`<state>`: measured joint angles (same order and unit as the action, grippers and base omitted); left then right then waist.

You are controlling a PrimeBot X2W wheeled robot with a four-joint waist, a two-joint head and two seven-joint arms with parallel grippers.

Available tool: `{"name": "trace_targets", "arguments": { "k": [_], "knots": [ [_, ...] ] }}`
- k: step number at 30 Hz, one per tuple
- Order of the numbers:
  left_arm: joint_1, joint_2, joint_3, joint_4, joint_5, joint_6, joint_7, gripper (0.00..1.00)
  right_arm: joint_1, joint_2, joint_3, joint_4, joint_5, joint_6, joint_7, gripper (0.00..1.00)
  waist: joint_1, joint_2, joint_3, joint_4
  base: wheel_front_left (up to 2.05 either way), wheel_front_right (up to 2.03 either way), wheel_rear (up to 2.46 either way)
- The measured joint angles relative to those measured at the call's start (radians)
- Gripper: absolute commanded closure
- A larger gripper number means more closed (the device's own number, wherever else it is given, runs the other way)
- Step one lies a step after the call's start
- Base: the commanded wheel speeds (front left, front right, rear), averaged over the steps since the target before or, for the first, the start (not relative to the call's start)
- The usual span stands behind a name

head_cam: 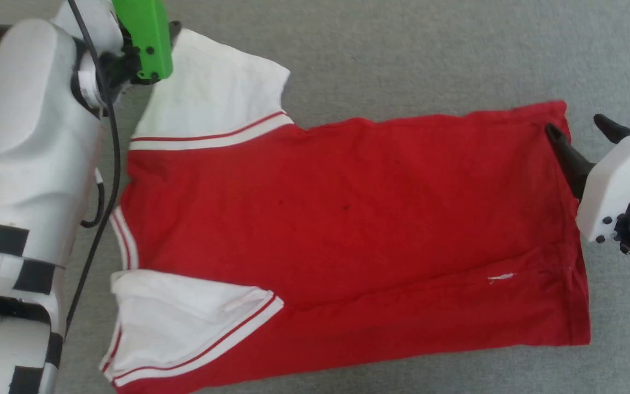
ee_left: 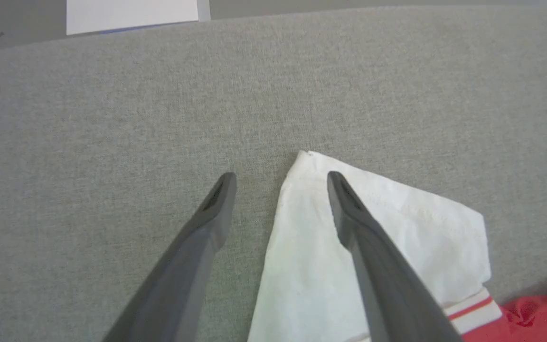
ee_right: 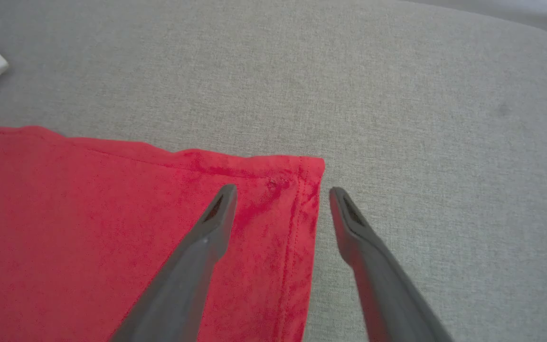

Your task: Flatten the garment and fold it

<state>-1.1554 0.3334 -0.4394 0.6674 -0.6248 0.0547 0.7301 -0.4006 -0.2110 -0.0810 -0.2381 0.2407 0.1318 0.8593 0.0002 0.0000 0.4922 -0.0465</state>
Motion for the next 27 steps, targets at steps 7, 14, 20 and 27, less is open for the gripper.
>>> {"name": "trace_targets", "arguments": {
  "k": [7, 14, 20, 27],
  "knots": [
    [-0.009, 0.021, -0.031, 0.014, -0.005, 0.000, 0.129, 0.00, 0.000, 0.000, -0.023, -0.024, -0.005, 0.000, 0.000, 0.00, -0.0001, 0.0000, 0.065, -0.043, 0.00, 0.00, 0.00],
    [-0.006, 0.039, -0.020, -0.020, -0.031, 0.008, 0.156, 1.00, 0.002, 0.003, -0.036, -0.036, -0.005, 0.000, 0.003, 0.00, -0.0002, 0.0000, 0.093, -0.053, 0.00, 0.00, 0.00],
    [0.044, 0.025, 0.040, -0.063, -0.105, -0.011, 0.091, 1.00, 0.001, -0.013, -0.054, -0.033, -0.005, 0.000, 0.017, 0.00, -0.0002, 0.0000, 0.067, -0.026, 0.00, 0.00, 0.00],
    [0.091, 0.024, 0.077, -0.165, -0.157, -0.054, 0.035, 1.00, -0.038, -0.099, -0.042, 0.001, -0.008, 0.000, 0.104, 0.00, -0.0002, 0.0000, 0.034, 0.025, 0.00, 0.00, 0.00]
  ]
}}
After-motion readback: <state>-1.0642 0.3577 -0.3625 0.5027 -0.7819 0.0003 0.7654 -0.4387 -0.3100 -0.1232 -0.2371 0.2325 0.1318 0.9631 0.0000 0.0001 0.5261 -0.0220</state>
